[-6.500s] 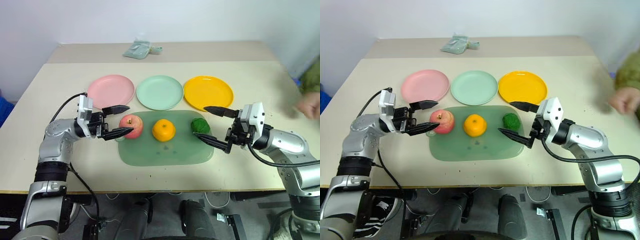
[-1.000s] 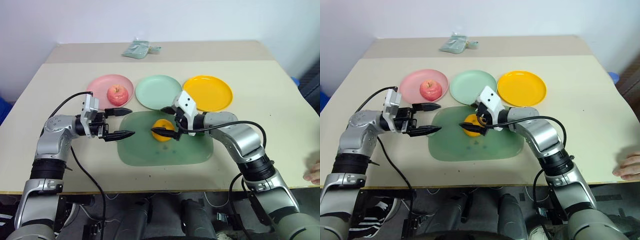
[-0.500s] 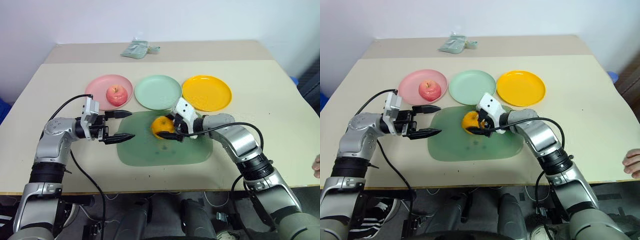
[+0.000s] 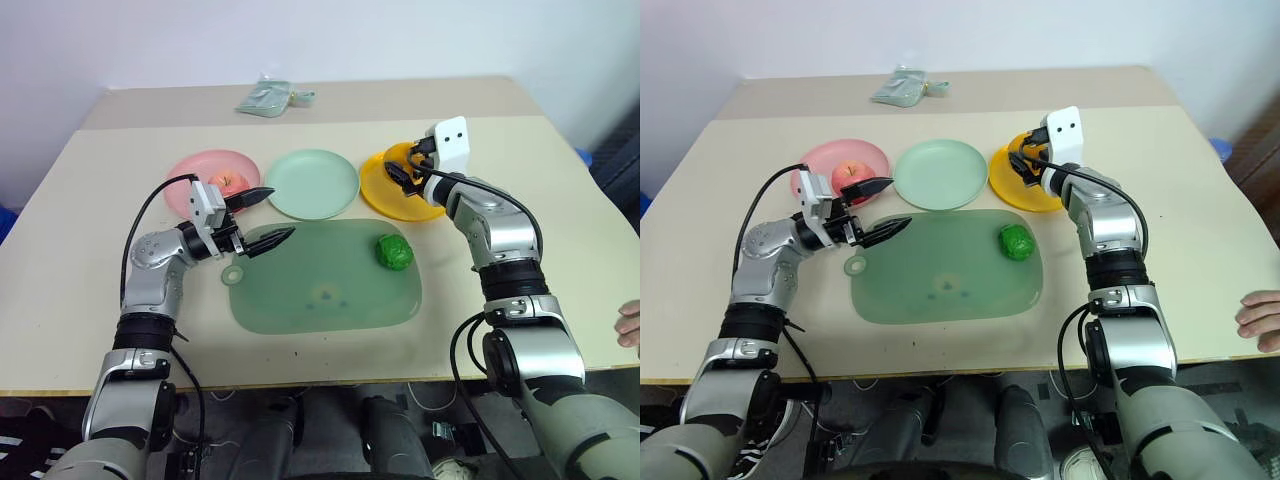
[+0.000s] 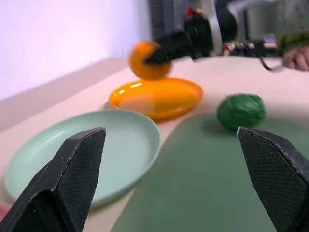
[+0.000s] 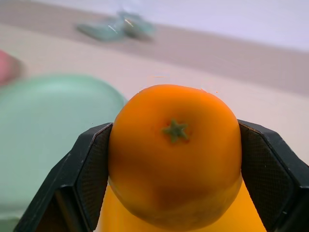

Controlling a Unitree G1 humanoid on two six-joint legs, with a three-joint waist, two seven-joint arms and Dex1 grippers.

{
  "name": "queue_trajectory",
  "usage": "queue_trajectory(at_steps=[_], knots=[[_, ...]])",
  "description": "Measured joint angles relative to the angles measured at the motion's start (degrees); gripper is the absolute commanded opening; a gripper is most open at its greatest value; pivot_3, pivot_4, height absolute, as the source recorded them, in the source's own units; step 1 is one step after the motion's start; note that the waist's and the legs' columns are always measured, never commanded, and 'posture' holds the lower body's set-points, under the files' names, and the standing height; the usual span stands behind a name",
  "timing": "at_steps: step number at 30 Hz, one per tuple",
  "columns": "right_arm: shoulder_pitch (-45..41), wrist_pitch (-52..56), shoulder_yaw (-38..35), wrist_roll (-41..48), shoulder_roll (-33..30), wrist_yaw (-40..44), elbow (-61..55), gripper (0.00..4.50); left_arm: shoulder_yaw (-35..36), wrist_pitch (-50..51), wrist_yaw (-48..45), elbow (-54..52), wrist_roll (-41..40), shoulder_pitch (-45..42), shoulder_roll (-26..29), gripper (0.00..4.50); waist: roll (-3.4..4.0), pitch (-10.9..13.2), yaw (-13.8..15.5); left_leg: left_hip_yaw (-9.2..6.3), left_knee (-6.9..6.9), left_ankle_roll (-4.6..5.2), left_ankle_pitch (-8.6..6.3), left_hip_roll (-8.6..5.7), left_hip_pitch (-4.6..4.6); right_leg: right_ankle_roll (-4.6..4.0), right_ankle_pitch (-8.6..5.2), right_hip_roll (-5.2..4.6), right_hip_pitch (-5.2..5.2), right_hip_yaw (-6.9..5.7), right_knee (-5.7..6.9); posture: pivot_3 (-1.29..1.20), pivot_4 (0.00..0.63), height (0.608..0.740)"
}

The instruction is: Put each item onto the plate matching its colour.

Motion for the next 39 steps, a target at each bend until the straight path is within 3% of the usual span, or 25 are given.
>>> queue_trajectory(at_steps=[2,3,11,13,15,20,24,29,31,34,39], knots=[[0.08,0.0,0.02,-0.01,0.0,0.68,0.38,4.29,-0.16,0.66,0.04,-0.19,-0.01,0.2,0.02,4.5,0.0,0.0,-0.62,0.01,0.01,0.0,0.0,0.01,0.0,0.0,0.01,0.01,0.0,0.01,0.02,0.0,0.15,0.74],[0.09,0.11,0.06,-0.05,-0.2,1.43,0.41,4.48,-0.23,1.45,-0.16,-0.52,-0.13,0.32,0.05,4.5,0.0,0.0,-0.79,0.02,0.02,0.0,0.0,0.02,0.01,-0.01,0.02,0.03,0.01,0.02,0.02,0.0,0.15,0.74],[0.31,-2.12,-1.9,1.11,-0.63,3.69,0.06,4.48,-0.18,9.39,-5.29,-5.23,-5.16,2.62,3.28,4.5,0.01,0.01,-0.58,0.0,0.03,0.01,0.0,0.03,-0.01,-0.01,0.02,0.05,0.02,0.04,0.0,0.0,0.15,0.74],[2.05,-0.27,-3.04,4.74,-1.85,8.26,-5.51,4.48,0.05,15.07,-7.99,-8.73,-9.26,3.29,4.56,4.5,0.02,0.01,-0.53,-0.02,0.02,0.01,0.0,0.03,-0.01,0.0,0.01,0.05,0.01,0.04,0.0,0.0,0.15,0.74],[9.01,3.63,-0.98,9.36,-7.43,17.91,-18.44,4.48,0.16,20.65,-10.87,-12.36,-12.65,4.52,7.52,4.5,0.01,0.0,-0.27,-0.12,0.02,0.06,-0.06,0.03,-0.02,0.03,-0.03,0.07,0.07,-0.01,-0.05,0.0,0.15,0.74],[22.04,12.82,3.89,15.68,-15.05,30.39,-34.43,4.48,0.12,24.58,-13.5,-13.82,-13.75,6.14,10.07,4.5,0.05,0.01,-0.59,0.01,0.14,0.02,-0.08,0.1,0.05,0.01,-0.03,0.08,0.13,0.05,-0.08,0.0,0.15,0.74],[23.41,12.85,7.28,12.63,-18.05,30.59,-37.92,4.48,-0.35,24.48,-13.53,-13.84,-13.57,6.02,9.48,4.5,0.03,-0.01,-0.46,0.03,0.17,0.0,-0.09,0.16,0.05,-0.17,-0.13,0.1,0.13,0.07,-0.1,0.0,0.15,0.74],[23.79,7.82,11.62,4.41,-17.33,26.31,-30.03,4.48,-1.16,22.89,-14.1,-12.95,-12.11,4.49,9.01,4.5,0.02,-0.01,0.12,0.15,0.14,0.02,-0.1,0.11,0.01,0.0,-0.02,0.04,0.08,0.12,-0.15,0.0,0.15,0.74],[23.9,6.28,12.51,2.15,-17.47,26.01,-27.98,3.96,-1.47,22.72,-14.21,-12.58,-11.73,4.49,9.01,4.5,0.02,-0.01,0.44,0.19,0.13,0.02,-0.1,0.11,0.01,0.0,-0.02,0.05,0.05,0.15,-0.15,0.0,0.15,0.74],[24.33,5.51,12.78,1.36,-17.73,26.99,-27.56,2.78,-1.52,22.34,-14.24,-12.55,-11.53,4.49,9.04,4.5,0.02,-0.01,0.83,0.25,0.13,0.02,-0.1,0.14,0.03,0.0,-0.02,0.07,0.03,0.22,-0.12,0.0,0.15,0.74],[23.09,8.94,9.37,7.08,-13.66,27.43,-30.08,2.78,-1.21,21.49,-13.2,-12.54,-11.5,4.51,9.05,4.5,0.02,-0.01,0.89,0.28,0.13,0.02,-0.1,0.15,0.02,0.0,-0.02,0.08,0.0,0.3,-0.12,0.0,0.15,0.74]])
